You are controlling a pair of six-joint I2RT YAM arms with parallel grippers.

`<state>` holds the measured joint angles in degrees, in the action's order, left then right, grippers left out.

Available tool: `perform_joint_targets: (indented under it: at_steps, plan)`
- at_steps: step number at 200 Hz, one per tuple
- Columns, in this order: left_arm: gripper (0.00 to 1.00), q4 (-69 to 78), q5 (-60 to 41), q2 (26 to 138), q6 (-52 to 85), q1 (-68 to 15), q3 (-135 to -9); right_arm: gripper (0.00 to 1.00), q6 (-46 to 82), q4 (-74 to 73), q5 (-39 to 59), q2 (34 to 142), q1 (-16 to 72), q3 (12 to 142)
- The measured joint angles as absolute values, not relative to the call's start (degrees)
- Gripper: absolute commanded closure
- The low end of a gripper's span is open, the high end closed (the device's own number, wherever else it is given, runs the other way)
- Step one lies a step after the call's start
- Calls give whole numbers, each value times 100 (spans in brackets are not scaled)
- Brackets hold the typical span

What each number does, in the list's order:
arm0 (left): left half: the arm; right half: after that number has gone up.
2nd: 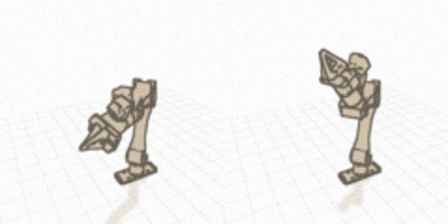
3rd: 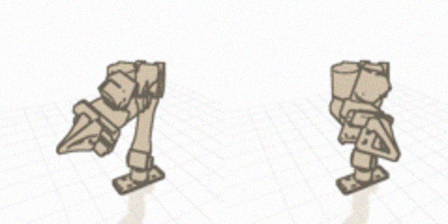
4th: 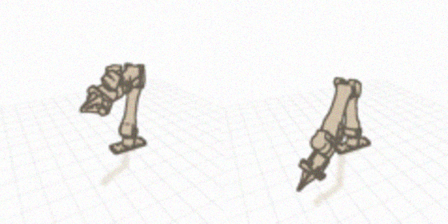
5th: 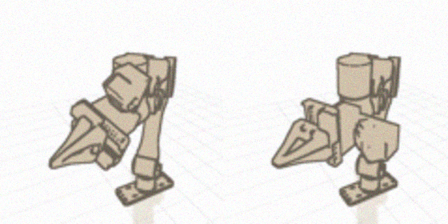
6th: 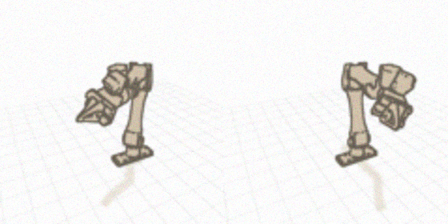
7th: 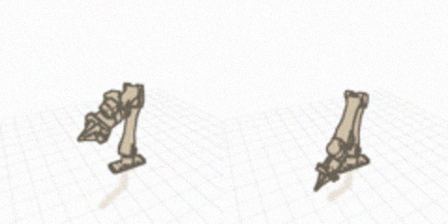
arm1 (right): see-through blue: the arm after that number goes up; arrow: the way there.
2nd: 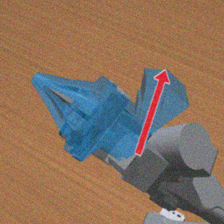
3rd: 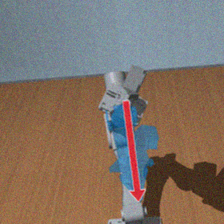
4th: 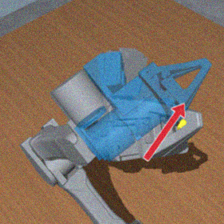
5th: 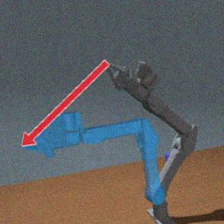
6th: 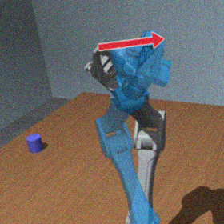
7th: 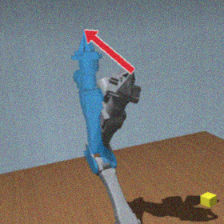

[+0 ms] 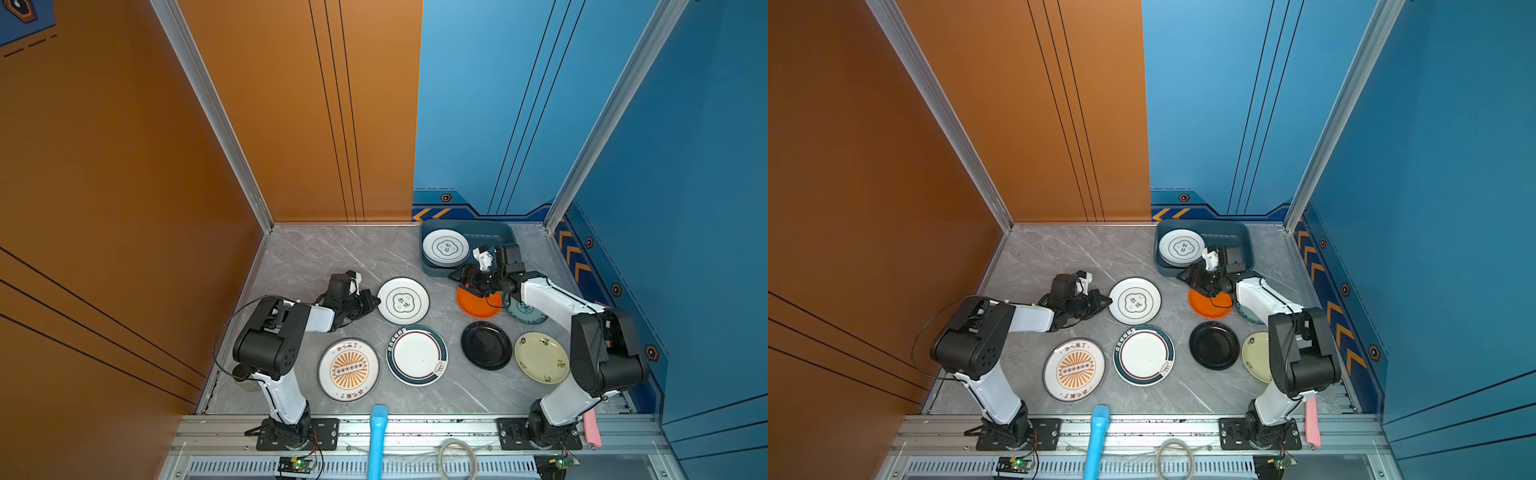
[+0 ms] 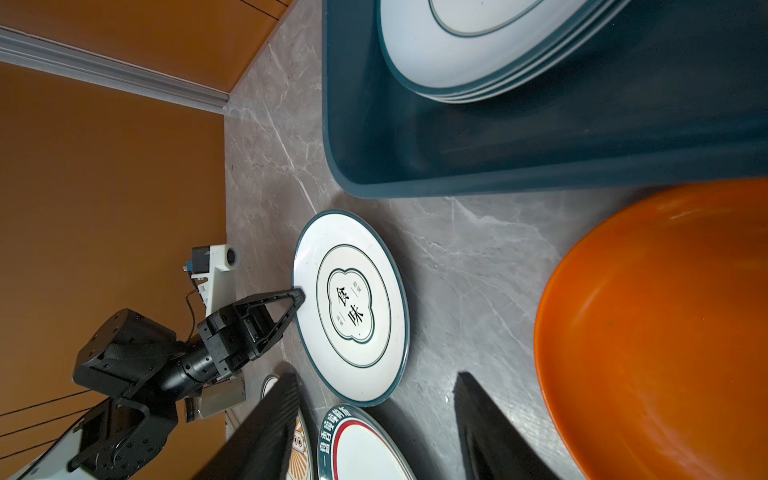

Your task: Place the plates into the plastic bin on the countertop

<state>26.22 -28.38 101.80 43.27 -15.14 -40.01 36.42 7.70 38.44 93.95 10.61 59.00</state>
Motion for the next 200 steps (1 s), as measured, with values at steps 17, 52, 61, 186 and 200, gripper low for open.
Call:
perform_joint_targets:
  at_steps: [17,52,61,186,200]
  plan:
    - [100,2593,-2862,10112,4340,-1466,-3962,38,3623,768,3924,9395,1114,5881]
    - [100,2268,-2936,9828,4309,-1234,-3898,37,3586,633,4215,9467,1282,5874]
    - [100,2130,-2941,9708,4287,-1138,-3876,37,3586,537,4318,9535,1337,5874]
    - [100,1271,-3760,8368,4316,-626,-3833,37,3946,-858,5109,10422,2156,5881]
    - [100,1227,-3826,8333,4340,-626,-3833,37,3997,-902,5127,10440,2228,5905]
